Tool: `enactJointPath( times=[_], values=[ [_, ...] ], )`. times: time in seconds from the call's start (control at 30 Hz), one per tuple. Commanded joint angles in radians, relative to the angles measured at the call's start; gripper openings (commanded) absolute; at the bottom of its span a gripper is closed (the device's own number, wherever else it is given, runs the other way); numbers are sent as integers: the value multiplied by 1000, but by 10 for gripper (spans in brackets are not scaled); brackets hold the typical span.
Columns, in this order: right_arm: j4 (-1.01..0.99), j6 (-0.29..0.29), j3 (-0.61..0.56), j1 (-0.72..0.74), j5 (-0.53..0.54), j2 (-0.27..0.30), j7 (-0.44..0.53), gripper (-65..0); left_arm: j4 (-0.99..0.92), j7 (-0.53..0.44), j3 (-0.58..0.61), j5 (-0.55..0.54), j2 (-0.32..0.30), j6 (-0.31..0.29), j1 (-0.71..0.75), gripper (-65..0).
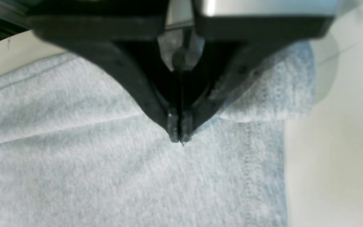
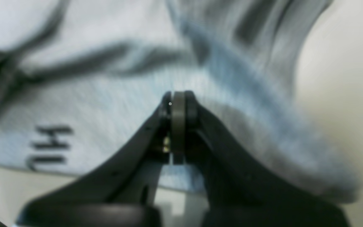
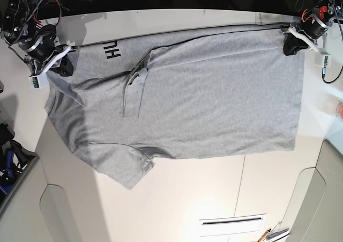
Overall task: Fold the T-shirt properly
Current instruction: 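Pull the shirt edge further toward the robot with both grippers, then release the right gripper and move it to the opposite edge corner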
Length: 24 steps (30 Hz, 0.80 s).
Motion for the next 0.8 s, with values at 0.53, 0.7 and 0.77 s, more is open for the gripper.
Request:
enactJointPath(
  times=[0.53, 0.7, 0.77],
  values=[
    [101, -2, 107, -190, 41, 19, -42, -650, 2, 115, -1, -27, -8, 0, 19, -650],
    [108, -1, 163, -196, 100, 19, -42, -650, 2, 112, -1, -74, -7, -32, 24, -650],
    [108, -1, 174, -189, 138, 19, -42, -650, 2, 105, -1, -102, -8, -34, 23, -650]
  ],
)
